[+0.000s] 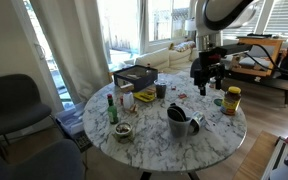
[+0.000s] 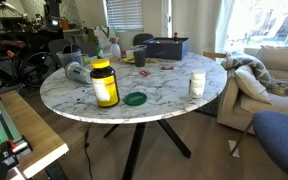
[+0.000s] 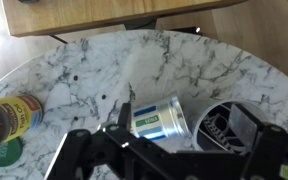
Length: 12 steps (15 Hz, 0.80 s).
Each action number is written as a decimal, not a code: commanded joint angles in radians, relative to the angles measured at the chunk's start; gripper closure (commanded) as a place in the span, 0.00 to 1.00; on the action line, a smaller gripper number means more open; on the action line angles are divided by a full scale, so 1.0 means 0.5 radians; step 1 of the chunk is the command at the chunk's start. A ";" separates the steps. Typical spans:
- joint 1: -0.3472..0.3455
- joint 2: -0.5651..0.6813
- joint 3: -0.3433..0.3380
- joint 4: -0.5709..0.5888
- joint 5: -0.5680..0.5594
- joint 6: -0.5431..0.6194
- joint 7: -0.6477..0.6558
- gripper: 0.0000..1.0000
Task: Move the transparent cup to the right
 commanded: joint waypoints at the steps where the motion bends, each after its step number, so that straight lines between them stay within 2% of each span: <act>1: 0.051 -0.047 0.072 -0.238 0.042 0.386 0.103 0.00; 2: 0.062 -0.036 0.086 -0.272 0.060 0.491 0.141 0.00; 5: 0.087 0.021 0.154 -0.346 0.060 0.747 0.269 0.09; 6: 0.101 0.047 0.174 -0.360 0.061 0.805 0.290 0.10; 7: 0.107 0.112 0.192 -0.309 0.056 0.840 0.314 0.16; 9: 0.119 0.154 0.218 -0.318 0.049 0.929 0.358 0.17; 10: 0.119 0.184 0.230 -0.316 0.042 0.967 0.382 0.23; 11: 0.119 0.220 0.237 -0.315 0.040 1.009 0.400 0.22; 12: 0.114 0.255 0.244 -0.315 0.038 1.047 0.425 0.27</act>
